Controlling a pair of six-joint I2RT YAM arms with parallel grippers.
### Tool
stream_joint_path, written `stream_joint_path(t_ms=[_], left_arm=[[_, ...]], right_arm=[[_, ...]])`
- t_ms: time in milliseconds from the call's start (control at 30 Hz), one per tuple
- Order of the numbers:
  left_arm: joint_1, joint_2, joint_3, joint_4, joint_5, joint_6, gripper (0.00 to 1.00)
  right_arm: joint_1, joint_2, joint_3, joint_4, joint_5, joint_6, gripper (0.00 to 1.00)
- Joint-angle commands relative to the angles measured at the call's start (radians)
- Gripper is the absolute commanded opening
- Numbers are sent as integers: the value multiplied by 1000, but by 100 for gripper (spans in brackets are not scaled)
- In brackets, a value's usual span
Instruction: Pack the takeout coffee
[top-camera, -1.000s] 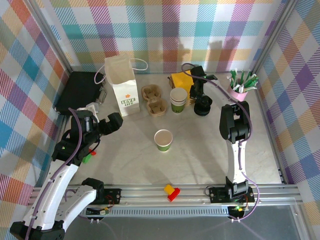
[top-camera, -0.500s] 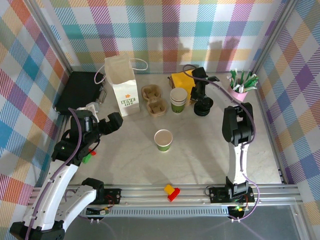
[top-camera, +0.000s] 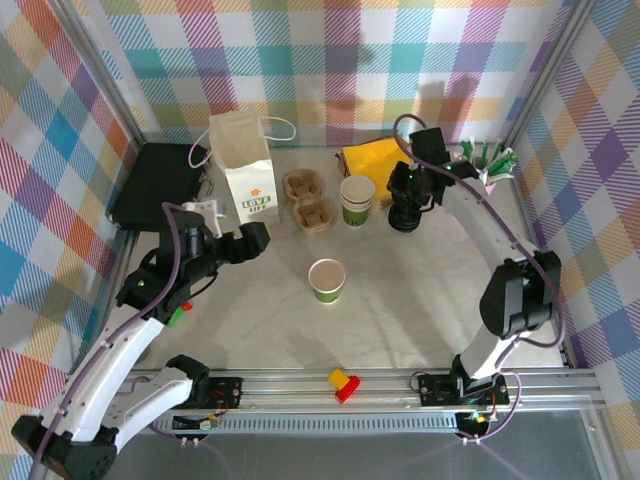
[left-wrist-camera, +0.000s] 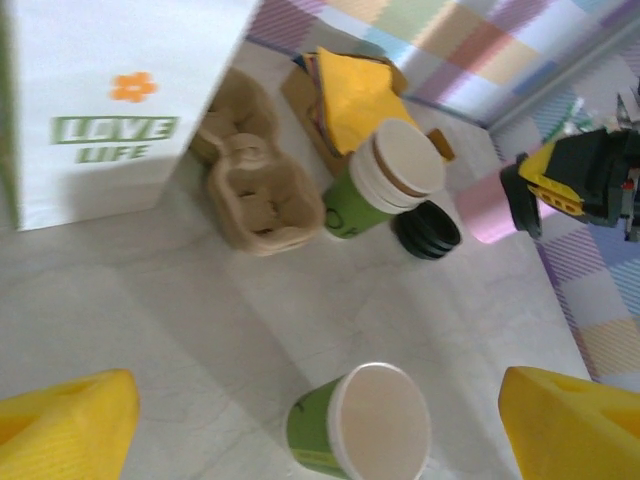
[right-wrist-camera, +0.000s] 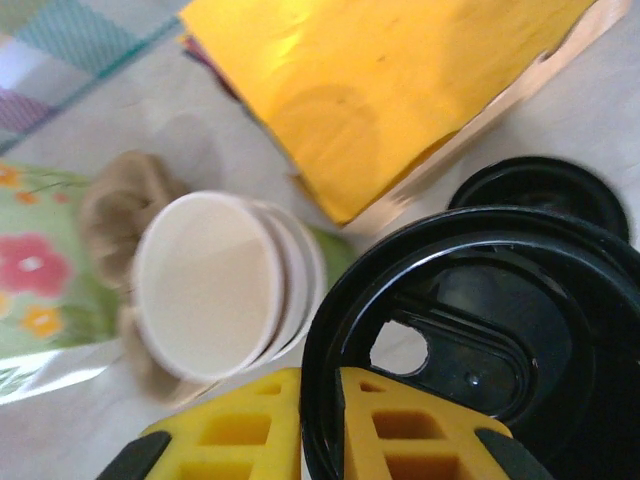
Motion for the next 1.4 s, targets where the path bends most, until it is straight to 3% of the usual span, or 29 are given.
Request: stream_joint_path(t_ms=[0,167,367,967,1200,1367], left_arm=[[-81,68,54,140,4,17,92],[-180,202,101,260,-9,31,92],[-228,344,117,421,44,6,93],[-336,610,196,582,82,23,87],[-341,650,220,585,73,34,73],[-343,654,208,607,58,36,56]], right_arm=[[7,-67,-60,76,-164,96,17],[39,-158,-140,132,-240,192,17],[69,-233,-228,217,-354,302,17],[153,-334,-285,263,-341,403,18],[168,-338,-284,262,-329,409,18],[175,-342,-286,261,-325,414,18]])
